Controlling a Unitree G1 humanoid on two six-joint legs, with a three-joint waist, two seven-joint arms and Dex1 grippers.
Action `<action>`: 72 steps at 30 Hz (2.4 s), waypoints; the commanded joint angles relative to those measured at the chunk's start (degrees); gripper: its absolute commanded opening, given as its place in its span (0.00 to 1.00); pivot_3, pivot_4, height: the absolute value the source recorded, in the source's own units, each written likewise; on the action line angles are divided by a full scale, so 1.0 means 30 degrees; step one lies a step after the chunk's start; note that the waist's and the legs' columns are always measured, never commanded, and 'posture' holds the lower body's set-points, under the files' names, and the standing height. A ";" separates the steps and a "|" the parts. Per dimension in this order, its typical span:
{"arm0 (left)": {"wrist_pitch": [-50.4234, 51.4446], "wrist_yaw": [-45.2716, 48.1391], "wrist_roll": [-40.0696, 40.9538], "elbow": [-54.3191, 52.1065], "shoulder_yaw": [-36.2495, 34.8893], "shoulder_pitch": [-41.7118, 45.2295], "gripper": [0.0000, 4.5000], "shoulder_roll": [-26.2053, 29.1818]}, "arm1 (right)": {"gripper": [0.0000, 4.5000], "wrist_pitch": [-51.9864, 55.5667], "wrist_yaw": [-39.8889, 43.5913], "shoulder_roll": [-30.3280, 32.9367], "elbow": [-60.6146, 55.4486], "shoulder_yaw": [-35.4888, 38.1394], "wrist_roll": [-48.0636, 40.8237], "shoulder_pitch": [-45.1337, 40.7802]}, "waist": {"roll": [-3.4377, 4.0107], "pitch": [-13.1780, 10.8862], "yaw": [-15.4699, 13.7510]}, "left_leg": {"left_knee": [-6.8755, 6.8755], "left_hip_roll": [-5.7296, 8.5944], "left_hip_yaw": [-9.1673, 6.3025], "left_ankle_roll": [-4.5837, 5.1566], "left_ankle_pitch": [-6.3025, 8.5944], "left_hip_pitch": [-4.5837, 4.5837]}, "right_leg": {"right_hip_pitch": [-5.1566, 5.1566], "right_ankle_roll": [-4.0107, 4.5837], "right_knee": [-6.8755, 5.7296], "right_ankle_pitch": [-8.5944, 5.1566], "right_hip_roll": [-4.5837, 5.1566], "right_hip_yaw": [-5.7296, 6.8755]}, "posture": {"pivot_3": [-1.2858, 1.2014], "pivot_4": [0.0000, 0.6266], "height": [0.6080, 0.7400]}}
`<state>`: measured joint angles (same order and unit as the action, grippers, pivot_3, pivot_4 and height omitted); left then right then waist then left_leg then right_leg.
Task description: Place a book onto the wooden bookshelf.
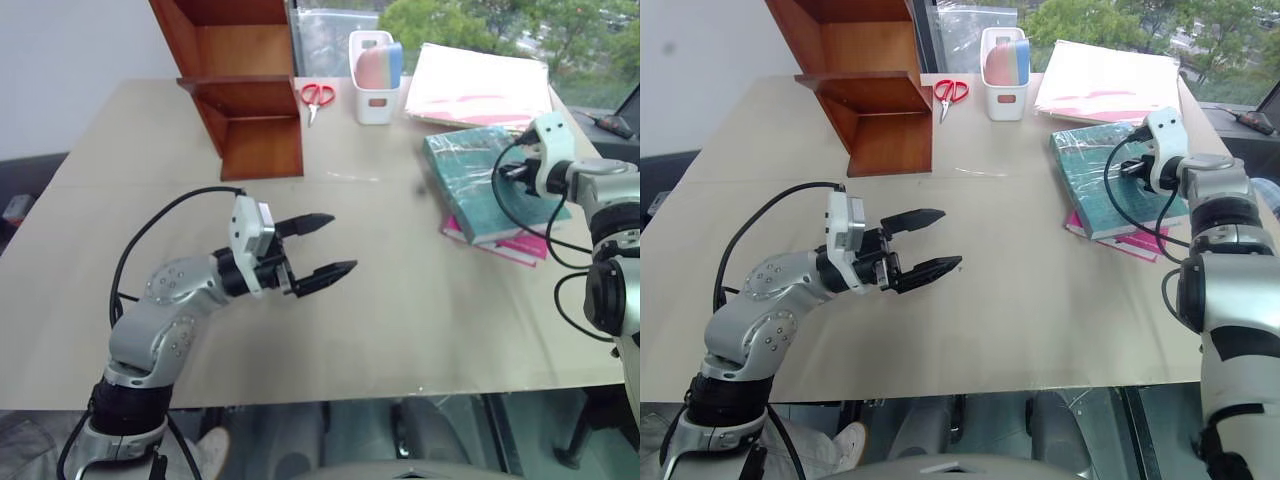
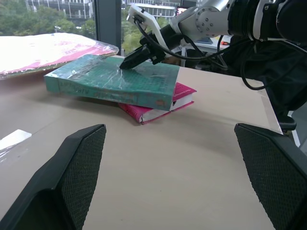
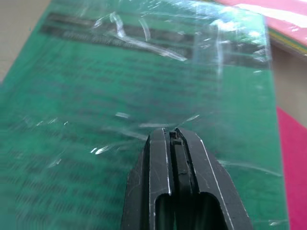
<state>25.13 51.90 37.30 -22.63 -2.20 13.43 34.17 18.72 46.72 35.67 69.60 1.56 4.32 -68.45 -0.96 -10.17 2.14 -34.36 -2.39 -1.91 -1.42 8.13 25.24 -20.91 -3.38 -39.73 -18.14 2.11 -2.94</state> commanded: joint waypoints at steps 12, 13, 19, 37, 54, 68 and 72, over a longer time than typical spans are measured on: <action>-0.0300 0.0001 0.0146 -0.0411 -0.0241 0.0052 1.00 -0.0081 | 0.03 0.2159 0.0470 0.0365 -0.2237 0.1239 -0.1421 0.1640 | -0.0201 0.0131 0.0065 | 0.0063 -0.0037 0.0003 0.0004 0.0025 -0.0453 | 0.0508 0.0014 0.0255 -0.0006 0.0002 0.0014 | 0.52 0.24 1.00; -0.0314 0.0016 0.0131 -0.0366 -0.0232 0.0072 1.00 -0.0087 | 0.03 0.2029 -0.0587 0.0517 -0.1840 0.1678 -0.1599 0.1109 | -0.0141 0.0083 0.0061 | 0.0071 -0.0037 0.0006 0.0004 0.0025 -0.0442 | 0.0509 0.0014 0.0254 -0.0003 0.0002 0.0009 | 0.52 0.24 1.00; -0.0441 0.0184 0.0002 0.0001 -0.0164 0.0323 1.00 -0.0128 | 0.03 0.1562 -0.6002 0.0987 0.0767 0.3221 -0.2046 -0.1262 | -0.0052 0.0017 0.0033 | 0.0077 -0.0023 0.0009 0.0012 0.0024 -0.0128 | 0.0216 0.0006 0.0255 0.0008 0.0007 0.0007 | 0.52 0.24 1.00; -0.0498 -0.0072 -0.0011 -0.0405 -0.0358 -0.0130 1.00 -0.0082 | 0.03 0.1649 -0.5239 0.0306 0.1747 0.2950 -0.1403 -0.1474 | -0.0025 0.0001 0.0117 | 0.0173 -0.0023 0.0074 0.0024 0.0036 -0.0023 | 0.0037 0.0003 0.0261 0.0006 0.0004 -0.0047 | 0.52 0.24 1.00; -0.0233 0.0085 0.0244 -0.0445 -0.0470 0.0014 1.00 0.0167 | 0.03 0.2383 -0.8439 0.3362 0.2423 0.6481 -0.3703 -0.0555 | 0.0063 -0.0068 0.0164 | 0.0176 -0.0020 0.0091 0.0026 0.0037 -0.0030 | 0.0035 0.0004 0.0268 0.0004 0.0001 -0.0072 | 0.52 0.24 1.00; 0.0161 -0.0063 0.0282 -0.0549 -0.0696 0.0067 1.00 0.0447 | 0.03 0.3545 -0.6893 0.2514 0.2627 0.7224 -0.4232 0.1160 | 0.0069 -0.0073 0.0075 | 0.0172 -0.0019 0.0106 0.0026 0.0037 -0.0028 | 0.0040 0.0000 0.0275 0.0006 0.0002 -0.0078 | 0.52 0.24 1.00; 0.0301 -0.0075 0.0414 -0.0842 -0.0883 -0.0161 1.00 0.0575 | 0.03 0.3623 -0.6293 0.2368 0.2583 0.7274 -0.4239 0.1138 | 0.0071 -0.0074 0.0107 | 0.0172 -0.0019 0.0104 0.0026 0.0037 -0.0028 | 0.0040 0.0000 0.0273 0.0005 0.0001 -0.0077 | 0.52 0.24 1.00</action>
<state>26.10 51.95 37.53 -22.01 -3.13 13.12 35.32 29.80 26.45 42.17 78.67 23.26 -8.14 -64.22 -0.74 -10.39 2.46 -33.85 -2.44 -1.59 -1.34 8.24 25.16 -20.79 -3.38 -38.91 -18.12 2.12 -3.18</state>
